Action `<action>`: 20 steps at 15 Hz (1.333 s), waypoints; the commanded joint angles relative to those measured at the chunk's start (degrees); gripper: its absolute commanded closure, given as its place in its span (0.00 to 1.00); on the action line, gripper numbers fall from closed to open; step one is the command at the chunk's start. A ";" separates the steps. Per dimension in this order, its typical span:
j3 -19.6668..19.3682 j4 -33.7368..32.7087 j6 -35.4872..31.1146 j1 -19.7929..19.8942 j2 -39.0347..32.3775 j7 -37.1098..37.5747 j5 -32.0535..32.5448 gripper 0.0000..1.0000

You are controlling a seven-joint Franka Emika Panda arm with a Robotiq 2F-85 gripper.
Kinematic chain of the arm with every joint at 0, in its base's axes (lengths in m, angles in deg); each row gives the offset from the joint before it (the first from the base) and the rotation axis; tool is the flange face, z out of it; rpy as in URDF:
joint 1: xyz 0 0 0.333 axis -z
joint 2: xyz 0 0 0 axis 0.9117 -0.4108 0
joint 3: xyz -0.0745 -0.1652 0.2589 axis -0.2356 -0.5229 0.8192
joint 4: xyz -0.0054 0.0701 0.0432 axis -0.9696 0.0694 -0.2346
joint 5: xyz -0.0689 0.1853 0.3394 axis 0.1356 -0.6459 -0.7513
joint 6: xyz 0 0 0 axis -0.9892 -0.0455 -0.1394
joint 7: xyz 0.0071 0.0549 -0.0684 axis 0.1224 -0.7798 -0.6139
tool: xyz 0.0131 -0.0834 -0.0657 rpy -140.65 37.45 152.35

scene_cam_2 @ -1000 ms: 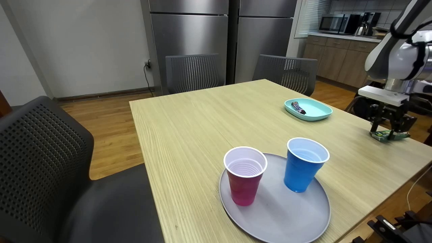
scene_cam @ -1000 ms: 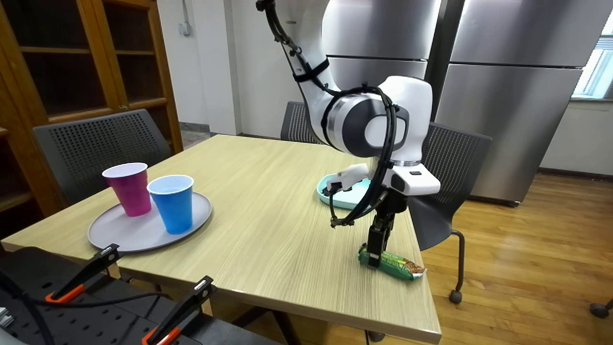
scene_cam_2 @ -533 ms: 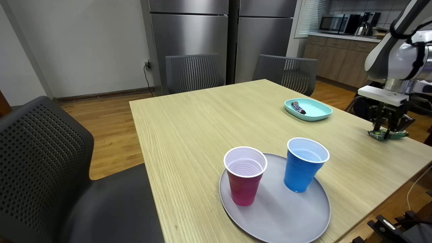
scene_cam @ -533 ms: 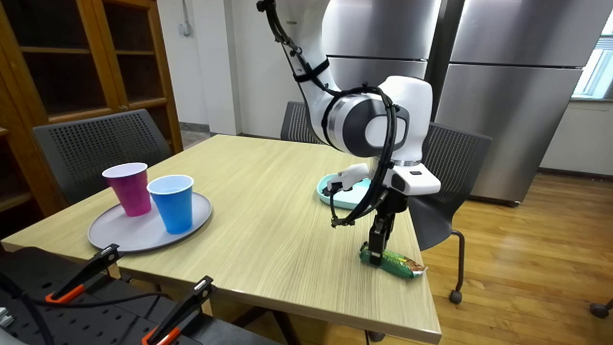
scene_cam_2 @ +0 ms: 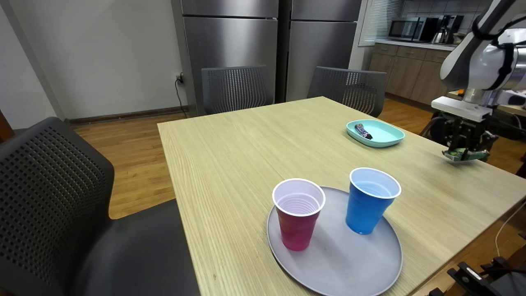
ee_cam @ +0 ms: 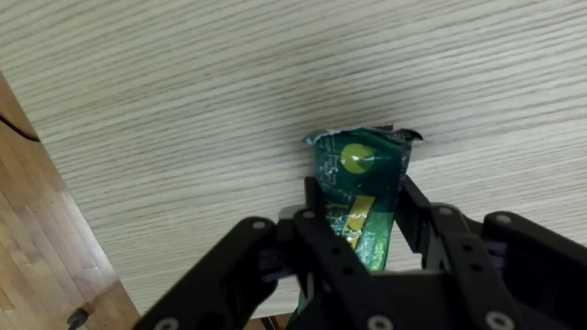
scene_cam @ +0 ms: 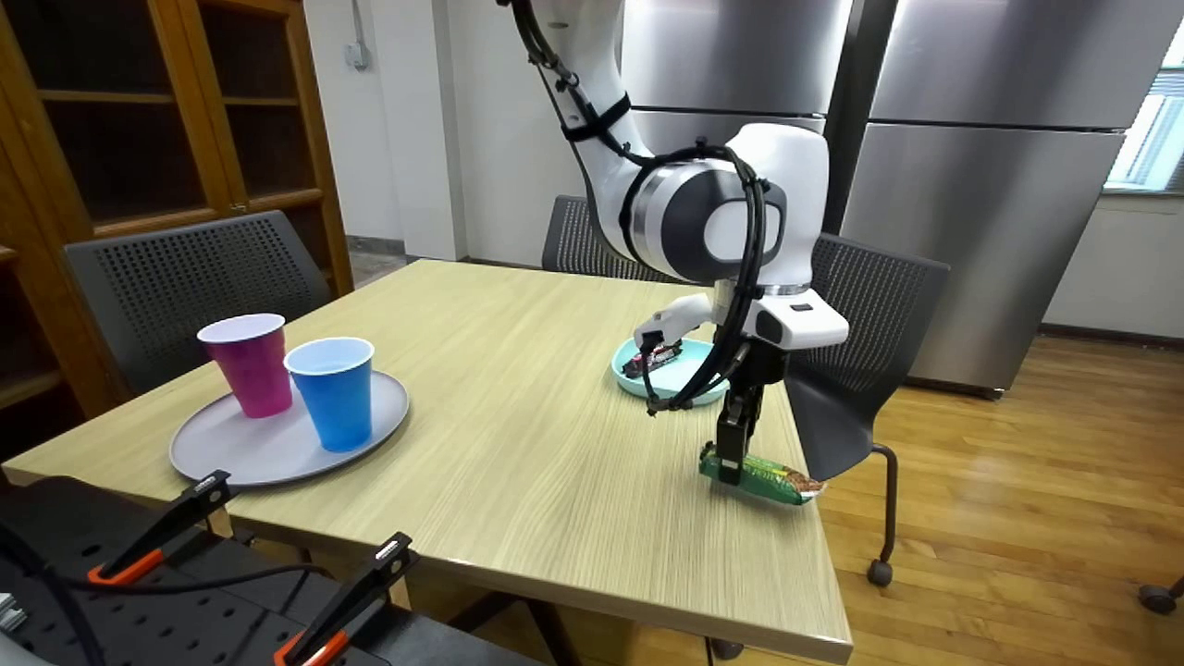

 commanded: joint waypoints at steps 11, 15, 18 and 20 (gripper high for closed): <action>3.80 -7.36 1.94 -4.10 1.88 -2.41 5.49 0.83; 5.25 -10.79 2.64 -4.75 0.66 -3.36 6.47 0.83; 6.27 -13.70 3.85 -5.03 -0.74 -4.10 6.80 0.83; 6.69 -15.50 4.71 -5.28 -1.71 -5.13 7.52 0.83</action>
